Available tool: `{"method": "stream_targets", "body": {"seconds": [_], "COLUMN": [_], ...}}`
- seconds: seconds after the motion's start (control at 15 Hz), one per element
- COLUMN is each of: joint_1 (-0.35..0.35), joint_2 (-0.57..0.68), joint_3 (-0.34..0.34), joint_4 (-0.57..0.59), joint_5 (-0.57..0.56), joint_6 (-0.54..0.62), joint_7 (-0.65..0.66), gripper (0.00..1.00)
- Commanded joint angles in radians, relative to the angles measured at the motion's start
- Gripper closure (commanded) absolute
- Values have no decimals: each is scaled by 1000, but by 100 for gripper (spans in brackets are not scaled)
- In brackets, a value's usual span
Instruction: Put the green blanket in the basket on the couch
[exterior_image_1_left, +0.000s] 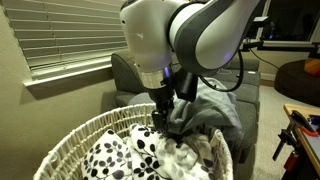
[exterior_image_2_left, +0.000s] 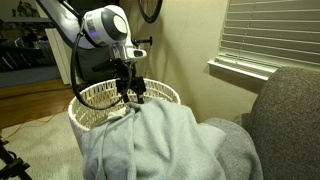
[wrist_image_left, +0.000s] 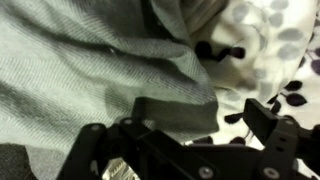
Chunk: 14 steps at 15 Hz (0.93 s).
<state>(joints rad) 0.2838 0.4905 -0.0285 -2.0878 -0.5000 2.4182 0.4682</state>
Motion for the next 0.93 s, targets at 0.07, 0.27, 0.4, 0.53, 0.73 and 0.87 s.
{"method": "stream_targets", "body": {"seconds": [0.07,0.27,0.4,0.53,0.73,0.87], "joint_1": [28,36,40,41,47,47], "joint_2": [27,57,77,93,102,102], "joint_3": [-35,-39,-45,-50,-61,-66], "joint_4": [36,54,60,61,53,50], "joint_5": [-37,-54,-66,-74,-90,-96], "joint_6": [-32,-28,-23,-21,-20,-21], "joint_7": [5,5,7,8,12,15], "gripper": [0,0,0,0,33,47]}}
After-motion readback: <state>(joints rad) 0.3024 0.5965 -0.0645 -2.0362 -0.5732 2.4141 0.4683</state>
